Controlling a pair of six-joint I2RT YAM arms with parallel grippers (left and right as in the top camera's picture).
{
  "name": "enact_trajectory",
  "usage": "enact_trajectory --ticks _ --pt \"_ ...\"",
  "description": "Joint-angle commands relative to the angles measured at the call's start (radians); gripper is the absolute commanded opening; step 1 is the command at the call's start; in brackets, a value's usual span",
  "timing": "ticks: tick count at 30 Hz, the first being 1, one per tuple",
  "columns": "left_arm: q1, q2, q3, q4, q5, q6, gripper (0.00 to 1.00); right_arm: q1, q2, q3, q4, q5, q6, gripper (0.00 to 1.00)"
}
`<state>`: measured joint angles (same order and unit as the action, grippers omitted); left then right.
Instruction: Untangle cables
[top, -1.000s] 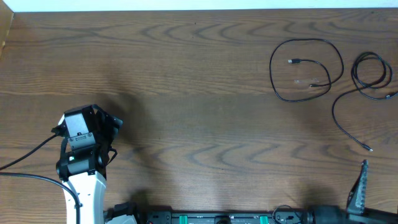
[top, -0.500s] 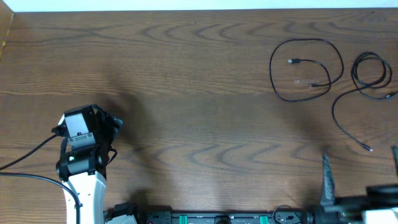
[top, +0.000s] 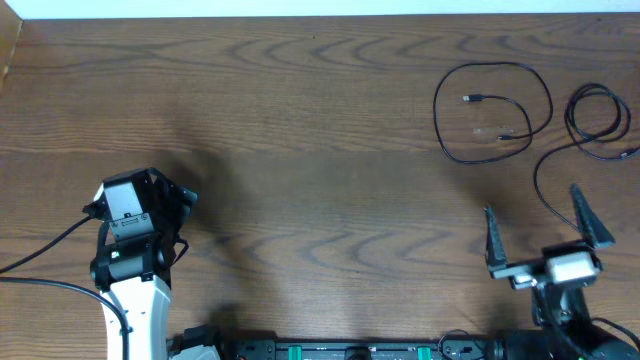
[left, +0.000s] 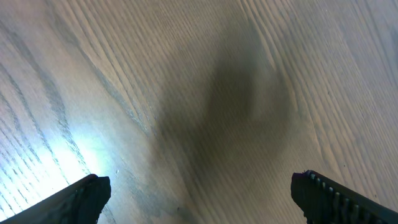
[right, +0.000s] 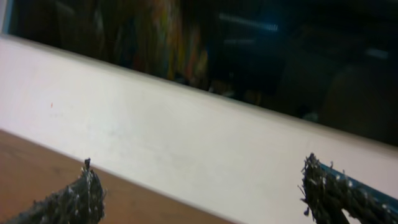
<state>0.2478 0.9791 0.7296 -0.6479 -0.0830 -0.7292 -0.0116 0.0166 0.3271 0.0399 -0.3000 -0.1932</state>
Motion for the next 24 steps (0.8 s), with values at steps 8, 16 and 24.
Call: enact_trajectory --ticks 8,16,24 --pt "0.002 -0.006 0.006 -0.003 -0.003 -0.002 0.99 -0.002 -0.011 -0.259 0.212 0.083 0.15 0.99" --pt "0.002 -0.006 0.006 -0.003 -0.003 -0.002 0.99 -0.002 -0.011 -0.322 0.19 0.134 0.182 0.99" --pt "0.002 -0.006 0.006 -0.003 -0.003 -0.002 0.99 -0.009 -0.011 -0.322 0.095 0.164 0.181 0.99"
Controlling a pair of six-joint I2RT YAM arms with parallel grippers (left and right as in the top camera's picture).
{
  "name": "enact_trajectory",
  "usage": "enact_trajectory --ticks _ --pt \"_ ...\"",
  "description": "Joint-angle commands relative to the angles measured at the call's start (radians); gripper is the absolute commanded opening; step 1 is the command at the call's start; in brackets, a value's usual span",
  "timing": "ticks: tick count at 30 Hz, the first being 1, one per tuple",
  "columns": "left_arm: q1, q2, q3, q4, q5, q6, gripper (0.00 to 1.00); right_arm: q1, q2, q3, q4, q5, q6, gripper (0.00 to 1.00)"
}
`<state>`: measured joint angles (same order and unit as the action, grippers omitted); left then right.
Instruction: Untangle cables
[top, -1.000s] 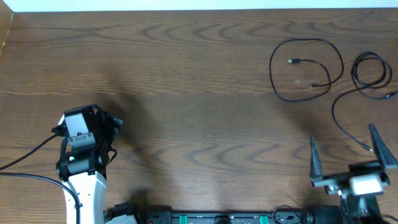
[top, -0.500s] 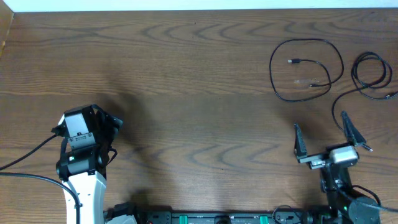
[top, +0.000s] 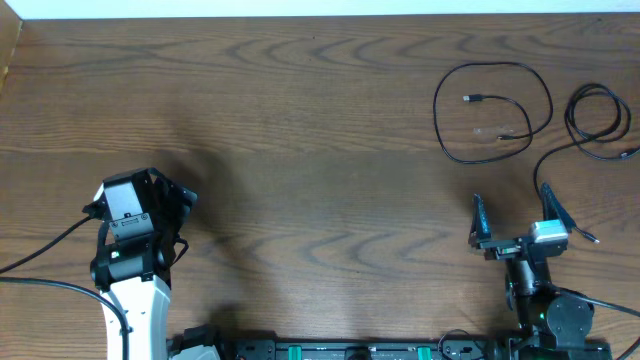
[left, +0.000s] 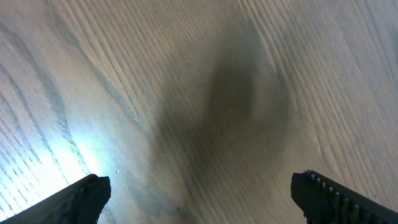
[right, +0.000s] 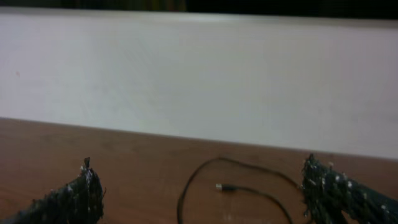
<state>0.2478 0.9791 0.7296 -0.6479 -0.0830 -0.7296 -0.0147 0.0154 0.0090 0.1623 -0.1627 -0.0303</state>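
Note:
Two thin black cables lie at the table's right. One forms a wide loop (top: 545, 85) with its plug end (top: 468, 98) inside it; the right wrist view shows that loop (right: 186, 183) and plug (right: 222, 186) ahead. The other cable (top: 600, 125) coils at the far right edge and trails down beside my right gripper (top: 513, 218). That gripper stands open, fingers pointing toward the cables, holding nothing. My left gripper (left: 199, 198) is open over bare wood at the lower left, far from both cables.
The wooden table (top: 300, 150) ends at a pale back edge (top: 300, 12); a white wall (right: 199, 74) fills the upper right wrist view. The left arm's body (top: 135, 240) sits near the front left edge.
My right gripper has shifted left and tilted down; its camera showed the wall and a dark window before, and now shows the tabletop with the looped cable. The left arm is unchanged.

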Motion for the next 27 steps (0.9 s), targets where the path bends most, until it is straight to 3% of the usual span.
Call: enact_trajectory --ticks 1,19,27 --pt "0.002 -0.006 0.006 -0.003 -0.003 -0.001 0.99 -0.006 -0.01 -0.004 -0.038 0.029 0.018 0.99" --pt "0.002 -0.006 0.006 -0.003 -0.003 -0.001 0.99 -0.006 -0.01 -0.004 -0.229 0.112 0.008 0.99" --pt "0.002 -0.006 0.006 -0.003 -0.003 -0.001 0.99 -0.019 -0.01 -0.004 -0.235 0.137 0.058 0.99"
